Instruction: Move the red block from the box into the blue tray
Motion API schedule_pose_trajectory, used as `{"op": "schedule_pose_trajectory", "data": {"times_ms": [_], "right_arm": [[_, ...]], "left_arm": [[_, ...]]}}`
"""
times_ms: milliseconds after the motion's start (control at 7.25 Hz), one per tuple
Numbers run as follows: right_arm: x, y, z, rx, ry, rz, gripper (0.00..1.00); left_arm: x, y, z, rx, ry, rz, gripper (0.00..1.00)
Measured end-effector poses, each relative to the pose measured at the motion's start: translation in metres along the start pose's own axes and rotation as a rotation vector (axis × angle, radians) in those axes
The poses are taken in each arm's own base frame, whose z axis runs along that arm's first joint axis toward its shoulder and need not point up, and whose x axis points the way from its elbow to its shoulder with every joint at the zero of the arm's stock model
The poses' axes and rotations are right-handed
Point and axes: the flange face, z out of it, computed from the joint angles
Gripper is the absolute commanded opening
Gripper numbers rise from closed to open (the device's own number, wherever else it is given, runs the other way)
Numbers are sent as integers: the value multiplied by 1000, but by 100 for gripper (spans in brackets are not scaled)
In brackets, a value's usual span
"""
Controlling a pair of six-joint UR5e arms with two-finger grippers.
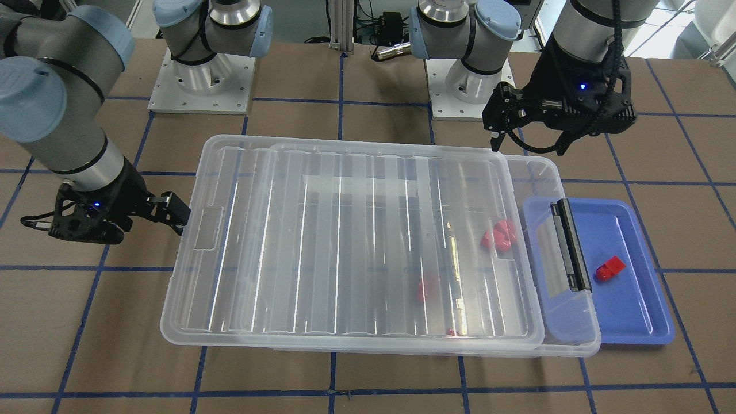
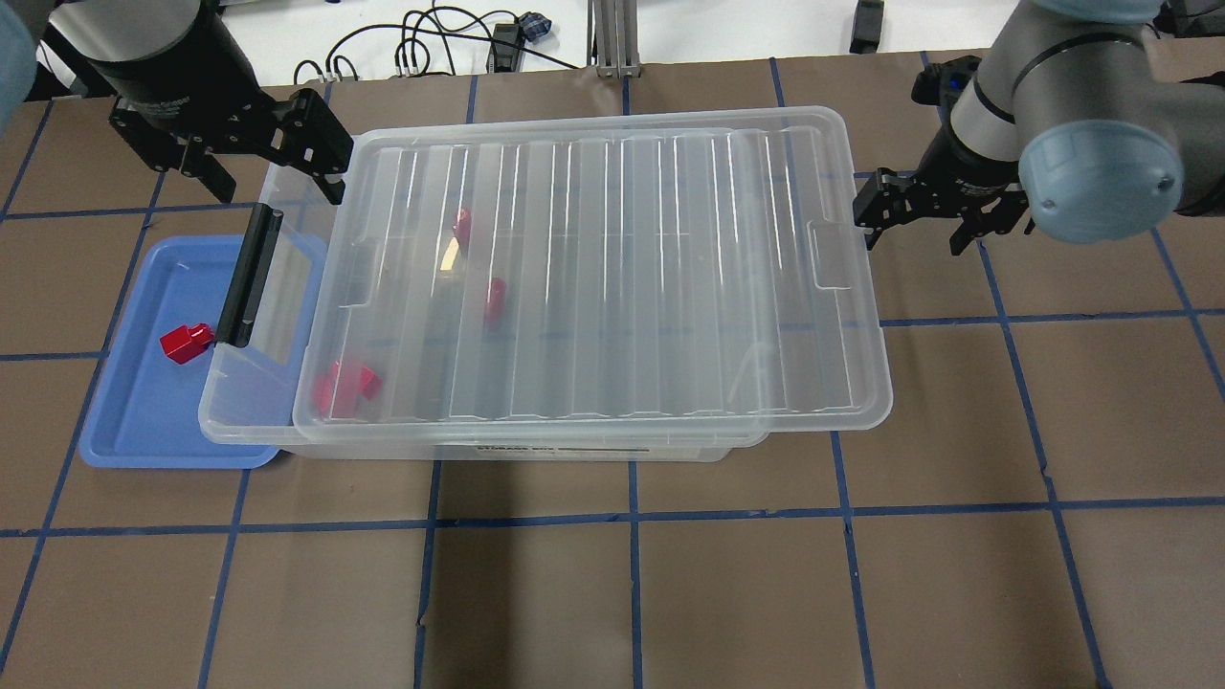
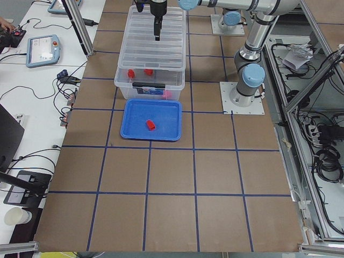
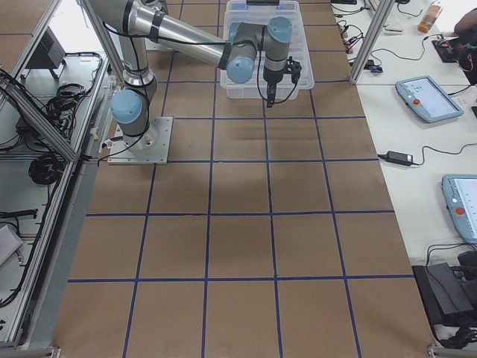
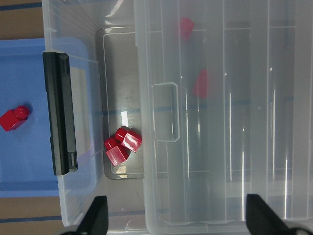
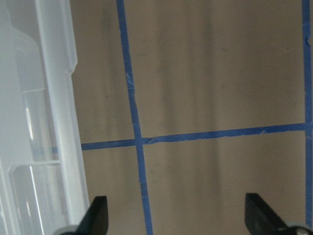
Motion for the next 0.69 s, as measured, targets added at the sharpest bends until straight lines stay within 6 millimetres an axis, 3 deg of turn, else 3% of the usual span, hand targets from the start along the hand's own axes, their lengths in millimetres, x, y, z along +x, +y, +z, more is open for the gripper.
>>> {"op": "schedule_pose_trajectory", "data": {"times_ms": [276, 690], "right_arm": [[-37, 7, -1, 31, 5, 8, 100], [-47, 7, -5, 43, 9, -1, 100]], "left_arm": [[-3, -9, -5, 4, -21, -3, 100], [-2, -11, -7, 8, -27, -2, 100]]}}
